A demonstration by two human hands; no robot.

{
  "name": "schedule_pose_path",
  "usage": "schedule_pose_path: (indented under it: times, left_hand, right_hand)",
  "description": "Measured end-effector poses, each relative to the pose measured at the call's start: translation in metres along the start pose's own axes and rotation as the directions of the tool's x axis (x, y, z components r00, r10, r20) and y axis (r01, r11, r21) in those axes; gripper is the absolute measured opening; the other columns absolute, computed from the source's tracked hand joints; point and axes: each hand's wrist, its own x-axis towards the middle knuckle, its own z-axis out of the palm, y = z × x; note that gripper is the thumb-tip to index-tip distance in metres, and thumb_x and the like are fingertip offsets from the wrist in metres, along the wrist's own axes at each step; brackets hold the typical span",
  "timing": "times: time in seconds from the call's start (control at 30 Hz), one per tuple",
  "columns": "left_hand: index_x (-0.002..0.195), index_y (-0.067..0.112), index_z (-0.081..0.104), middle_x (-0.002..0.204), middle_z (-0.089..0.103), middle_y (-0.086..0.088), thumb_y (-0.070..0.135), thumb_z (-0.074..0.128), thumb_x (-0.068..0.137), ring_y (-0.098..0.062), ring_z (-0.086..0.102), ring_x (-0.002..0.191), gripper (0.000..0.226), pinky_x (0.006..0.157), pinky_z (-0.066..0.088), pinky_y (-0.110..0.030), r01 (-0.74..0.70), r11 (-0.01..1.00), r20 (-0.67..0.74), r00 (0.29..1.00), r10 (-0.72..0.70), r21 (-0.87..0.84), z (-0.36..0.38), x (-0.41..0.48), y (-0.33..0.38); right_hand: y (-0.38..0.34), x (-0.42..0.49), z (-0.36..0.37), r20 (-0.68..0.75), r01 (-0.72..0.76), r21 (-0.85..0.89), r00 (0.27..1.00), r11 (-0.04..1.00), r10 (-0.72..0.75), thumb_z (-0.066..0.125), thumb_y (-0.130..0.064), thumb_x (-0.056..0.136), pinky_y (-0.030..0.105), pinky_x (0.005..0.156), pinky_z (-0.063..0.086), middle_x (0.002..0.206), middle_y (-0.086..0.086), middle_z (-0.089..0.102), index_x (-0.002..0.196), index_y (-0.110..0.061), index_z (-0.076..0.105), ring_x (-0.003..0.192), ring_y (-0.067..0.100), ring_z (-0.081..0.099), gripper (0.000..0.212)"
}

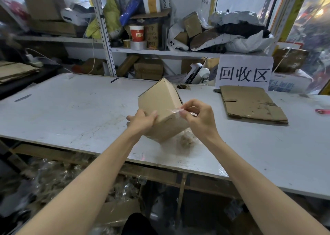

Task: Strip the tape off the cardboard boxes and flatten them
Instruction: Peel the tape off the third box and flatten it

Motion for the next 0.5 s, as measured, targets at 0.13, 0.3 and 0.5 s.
schedule_pose_path:
  times: [0.13,0.3,0.5]
  left_hand:
    - [0.154,0.012,0.019,0.149,0.029,-0.019,0.089,0.053,0.065,-0.038,0.032,0.137,0.122,0.109,0.036,-0.05,0.093,0.993,0.064,0.994,-0.088,-0.075,0.001,-0.007,0.017]
    - [0.145,0.01,0.033,0.132,0.05,-0.018,0.075,0.071,0.056,-0.037,0.054,0.117,0.117,0.095,0.05,-0.051,0.078,0.98,0.099,0.993,-0.061,-0.181,-0.01,-0.005,0.009]
    - [0.134,0.01,0.048,0.101,0.061,-0.005,0.056,0.069,0.077,-0.017,0.057,0.08,0.076,0.054,0.039,-0.027,0.073,0.908,0.099,0.995,-0.035,-0.412,-0.017,-0.004,-0.004]
  right_hand:
    - [-0.011,-0.002,-0.001,0.144,0.063,0.052,0.987,0.997,-0.07,0.072,-0.001,0.076,0.036,0.071,0.054,0.073,0.009,0.07,0.071,-0.004,0.067,0.076,0.025,0.069,0.008]
    - [-0.014,-0.006,-0.005,0.196,0.063,0.043,0.978,0.997,-0.07,0.079,-0.014,0.074,0.032,0.053,0.045,0.061,0.011,0.064,0.062,-0.005,0.064,0.055,0.018,0.058,0.021]
    - [0.004,-0.019,0.005,-0.115,-0.019,-0.186,0.993,0.982,-0.002,0.078,-0.01,0.072,0.035,0.054,0.052,0.058,0.005,0.062,0.056,-0.006,0.059,0.052,0.018,0.058,0.025]
